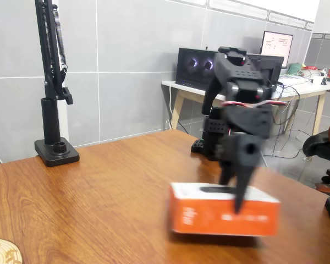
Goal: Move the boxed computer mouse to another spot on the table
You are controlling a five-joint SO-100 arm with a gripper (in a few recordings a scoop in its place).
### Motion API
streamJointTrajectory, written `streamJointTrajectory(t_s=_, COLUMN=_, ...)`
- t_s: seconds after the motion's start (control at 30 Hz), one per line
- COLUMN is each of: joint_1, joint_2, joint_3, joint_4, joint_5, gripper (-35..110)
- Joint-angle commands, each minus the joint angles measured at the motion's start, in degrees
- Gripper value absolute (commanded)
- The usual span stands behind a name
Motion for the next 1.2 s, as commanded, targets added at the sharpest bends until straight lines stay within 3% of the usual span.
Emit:
streamJointTrajectory(t_s=0.0, joint_1=14.06, joint_2=2.99, joint_3=-9.14, joint_4=4.22, joint_5=-1.23, gripper=0)
streamJointTrajectory(t_s=0.2, joint_1=37.79, joint_2=3.34, joint_3=-15.73, joint_4=13.36, joint_5=-1.85, gripper=0)
streamJointTrajectory(t_s=0.47, joint_1=56.87, joint_2=10.02, joint_3=-1.67, joint_4=13.01, joint_5=-1.49, gripper=0)
streamJointTrajectory(t_s=0.67, joint_1=59.68, joint_2=20.04, joint_3=7.65, joint_4=11.07, joint_5=-1.41, gripper=0)
streamJointTrajectory(t_s=1.17, joint_1=57.92, joint_2=29.27, joint_3=12.66, joint_4=15.73, joint_5=-0.79, gripper=0)
